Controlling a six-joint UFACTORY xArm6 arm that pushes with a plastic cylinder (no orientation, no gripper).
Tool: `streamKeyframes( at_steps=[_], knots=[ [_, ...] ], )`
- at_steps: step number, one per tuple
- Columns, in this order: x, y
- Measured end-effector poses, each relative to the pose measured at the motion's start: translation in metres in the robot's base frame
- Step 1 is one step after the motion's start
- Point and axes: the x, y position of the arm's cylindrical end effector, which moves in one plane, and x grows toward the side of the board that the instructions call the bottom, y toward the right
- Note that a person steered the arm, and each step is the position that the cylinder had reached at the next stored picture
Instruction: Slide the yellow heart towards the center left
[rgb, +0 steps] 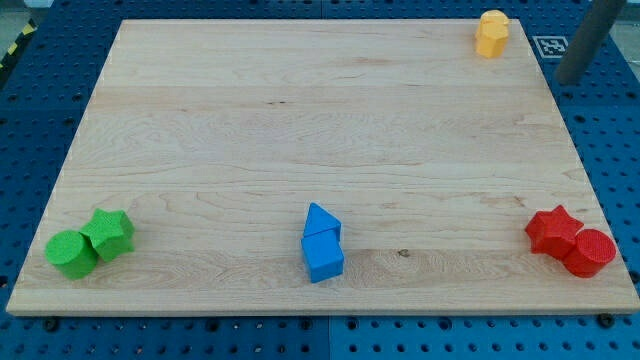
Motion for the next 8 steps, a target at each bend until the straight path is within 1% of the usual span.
streamKeyframes(
  at_steps=[1,2,4,6,8],
  knots=[
    [-0.057,0.001],
    [-0.073,0.001],
    [-0.117,-0.032],
    [-0.117,-0.057],
    [-0.117,-0.064]
  ],
)
